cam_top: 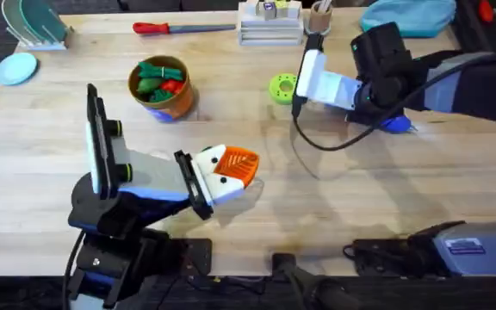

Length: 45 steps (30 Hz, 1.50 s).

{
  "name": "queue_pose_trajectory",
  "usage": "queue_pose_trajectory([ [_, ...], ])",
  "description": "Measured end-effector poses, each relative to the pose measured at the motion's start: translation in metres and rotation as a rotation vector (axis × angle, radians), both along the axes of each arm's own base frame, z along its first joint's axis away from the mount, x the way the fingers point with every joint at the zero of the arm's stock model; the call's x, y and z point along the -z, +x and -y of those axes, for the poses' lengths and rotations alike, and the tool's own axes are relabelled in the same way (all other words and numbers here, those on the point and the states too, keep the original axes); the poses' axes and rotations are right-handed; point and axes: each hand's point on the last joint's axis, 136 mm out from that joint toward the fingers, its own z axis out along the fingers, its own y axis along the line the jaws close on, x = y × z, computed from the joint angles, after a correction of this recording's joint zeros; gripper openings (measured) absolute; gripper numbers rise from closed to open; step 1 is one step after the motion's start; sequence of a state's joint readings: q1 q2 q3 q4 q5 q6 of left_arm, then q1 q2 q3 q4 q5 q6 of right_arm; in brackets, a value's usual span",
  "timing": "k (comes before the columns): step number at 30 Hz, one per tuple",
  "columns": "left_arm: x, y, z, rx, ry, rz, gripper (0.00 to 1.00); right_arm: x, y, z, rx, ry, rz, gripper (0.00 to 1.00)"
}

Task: Pick up the gripper from the table and insert it into the empty holder that is missing its gripper. Then pick up a screw, insert it into the mounting hole, and use the screwdriver to tighten it. Finally, clean up the table by picking up the vegetable and placing it into the bucket.

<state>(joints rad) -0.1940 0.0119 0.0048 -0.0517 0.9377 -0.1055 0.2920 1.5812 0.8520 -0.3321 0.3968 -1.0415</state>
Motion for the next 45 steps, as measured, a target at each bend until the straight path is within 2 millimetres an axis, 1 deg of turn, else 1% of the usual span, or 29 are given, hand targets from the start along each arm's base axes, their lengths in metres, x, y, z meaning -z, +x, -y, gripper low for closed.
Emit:
queue_pose_trajectory([
  [4,0.000,0.000,0.000,0.000,0.000,0.000,0.010,0.004,-0.008,-0.005,-0.023,0.014,-0.048,0.027],
  [5,0.000,0.000,0.000,0.000,0.000,0.000,0.010,0.005,-0.009,-0.005,-0.020,0.022,-0.053,0.103],
  [10,0.000,0.000,0.000,0.000,0.000,0.000,0.010,-0.002,-0.004,-0.008,-0.027,0.032,-0.041,0.821],
  [11,0.000,0.000,0.000,0.000,0.000,0.000,0.010,-0.005,-0.002,-0.009,-0.030,0.030,-0.036,0.942],
  [12,0.000,0.000,0.000,0.000,0.000,0.001,0.013,-0.007,-0.002,-0.009,-0.029,0.033,-0.038,0.973],
  [13,0.000,0.000,0.000,0.000,0.000,0.001,0.038,-0.006,-0.004,-0.009,-0.028,0.033,-0.047,0.979],
  [14,0.000,0.000,0.000,0.000,0.002,0.008,0.135,-0.006,-0.005,-0.009,-0.025,0.035,-0.049,0.983],
  [16,0.000,0.000,0.000,-0.002,0.001,0.005,0.459,-0.006,-0.006,-0.010,-0.011,0.046,-0.047,0.984],
  [17,-0.001,0.000,0.000,-0.003,0.001,0.006,0.595,-0.006,-0.006,-0.011,-0.005,0.054,-0.047,0.985],
  [19,0.000,0.001,0.000,-0.004,0.001,0.005,0.918,-0.007,-0.009,-0.015,0.004,0.088,-0.053,0.983],
  [20,0.000,0.001,0.000,-0.004,0.000,0.003,0.972,-0.008,-0.011,-0.019,0.010,0.113,-0.056,0.985],
  [22,0.000,0.001,0.000,-0.007,0.000,0.003,0.991,-0.011,-0.013,-0.025,0.024,0.161,-0.051,0.985],
  [27,0.000,0.001,-0.001,-0.008,0.001,0.000,0.991,-0.026,-0.023,-0.035,0.074,0.261,-0.055,0.985],
  [32,0.001,0.005,-0.003,-0.034,-0.006,-0.023,0.991,-0.058,-0.028,-0.046,0.139,0.387,-0.019,0.985],
  [35,0.003,0.008,-0.006,-0.071,-0.024,-0.113,0.991,-0.081,-0.028,-0.053,0.162,0.470,0.036,0.985],
  [39,0.008,0.013,-0.019,-0.196,-0.013,-0.302,0.991,-0.105,-0.028,-0.057,0.168,0.542,0.100,0.985],
  [41,0.008,0.015,-0.027,-0.268,0.002,-0.365,0.991,-0.113,-0.026,-0.059,0.165,0.564,0.127,0.985],
  [43,0.001,0.018,-0.036,-0.336,0.027,-0.389,0.991,-0.118,-0.026,-0.060,0.165,0.579,0.144,0.985],
  [45,-0.008,0.022,-0.043,-0.385,0.056,-0.375,0.991,-0.121,-0.025,-0.061,0.170,0.593,0.154,0.985],
])
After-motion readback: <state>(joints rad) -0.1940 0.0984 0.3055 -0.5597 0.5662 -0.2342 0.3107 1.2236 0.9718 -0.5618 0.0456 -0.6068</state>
